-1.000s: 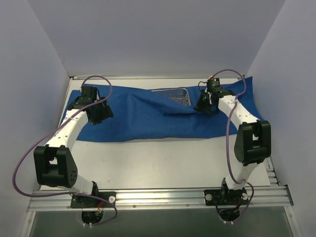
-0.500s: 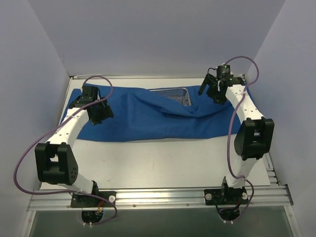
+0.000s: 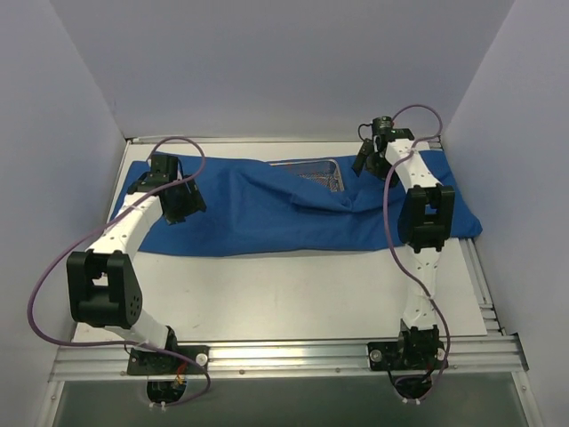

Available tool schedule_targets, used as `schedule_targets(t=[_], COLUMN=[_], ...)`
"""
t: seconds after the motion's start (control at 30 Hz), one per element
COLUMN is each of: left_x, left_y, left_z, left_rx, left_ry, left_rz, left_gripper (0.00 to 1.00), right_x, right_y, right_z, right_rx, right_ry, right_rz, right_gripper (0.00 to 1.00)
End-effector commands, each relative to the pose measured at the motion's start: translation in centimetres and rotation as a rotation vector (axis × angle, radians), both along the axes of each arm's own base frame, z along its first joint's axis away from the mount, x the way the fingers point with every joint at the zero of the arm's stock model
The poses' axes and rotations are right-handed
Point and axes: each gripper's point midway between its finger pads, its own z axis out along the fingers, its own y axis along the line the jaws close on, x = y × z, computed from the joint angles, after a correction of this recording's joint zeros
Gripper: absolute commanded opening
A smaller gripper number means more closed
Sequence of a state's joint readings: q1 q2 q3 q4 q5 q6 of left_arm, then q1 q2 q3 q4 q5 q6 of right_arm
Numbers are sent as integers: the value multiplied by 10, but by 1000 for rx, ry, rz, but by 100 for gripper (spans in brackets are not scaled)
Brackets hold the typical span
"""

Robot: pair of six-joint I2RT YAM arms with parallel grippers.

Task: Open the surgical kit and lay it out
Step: Open the surgical kit at the center of the board.

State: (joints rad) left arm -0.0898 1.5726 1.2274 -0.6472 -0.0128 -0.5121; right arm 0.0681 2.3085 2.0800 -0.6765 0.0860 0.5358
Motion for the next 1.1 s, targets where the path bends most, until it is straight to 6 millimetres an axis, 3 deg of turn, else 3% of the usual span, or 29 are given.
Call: schedule_targets(t=[0.0, 0.1, 0.27, 0.37, 0.53, 0.6, 0.63, 0.7, 0.73, 0.8, 0.9, 0.97, 1.0, 1.03, 1.07], left_x=[17, 18, 18, 16, 12, 11, 11, 11, 11, 13, 15, 16, 17, 17, 17], left_y=[-6, -7, -3, -2, -3, -2, -1, -1, -1, -1, -1, -2, -3, -4, -4], left_z=[7, 6, 11, 15, 20, 23, 25, 27, 28, 30, 32, 34, 33, 34, 34], left_rx=[-32, -38, -11, -8, -10, -4, 3, 6, 9, 10, 9, 7, -1, -8, -18], left_ry=[-60, -60, -61, -69, -79, -84, -88, -94, -94, -99, -101, -103, -100, -99, -97], left_rz=[-21, -26, -32, -33, -44, -45, -47, -52, -56, -57, -58, -55, -55, -53, -49], left_gripper=[73, 73, 73, 73, 73, 73, 73, 73, 73, 73, 73, 73, 73, 74, 74], right_x=[-14, -24, -47, -55, -74, -88, -91, -105, -110, -124, -160, -197, -210, -238, -252], right_y=[1, 0, -5, -7, -12, -15, -17, -23, -24, -26, -26, -23, -22, -21, -18], right_z=[6, -9, -23, -17, -9, -9, 3, 5, 17, 23, 32, 31, 42, 27, 25], right_rx=[-57, -90, -109, -108, -103, -111, -115, -121, -115, -111, -99, -71, -59, -48, -30], right_ry=[59, 112, 191, 185, 204, 228, 203, 220, 199, 210, 240, 282, 254, 320, 330], right_rz=[12, 15, 9, 12, 26, 20, 14, 5, -1, -3, -2, -5, -10, -10, -13], right_gripper=[100, 99, 81, 68, 28, 21, 12, 9, 8, 7, 5, 5, 6, 6, 7])
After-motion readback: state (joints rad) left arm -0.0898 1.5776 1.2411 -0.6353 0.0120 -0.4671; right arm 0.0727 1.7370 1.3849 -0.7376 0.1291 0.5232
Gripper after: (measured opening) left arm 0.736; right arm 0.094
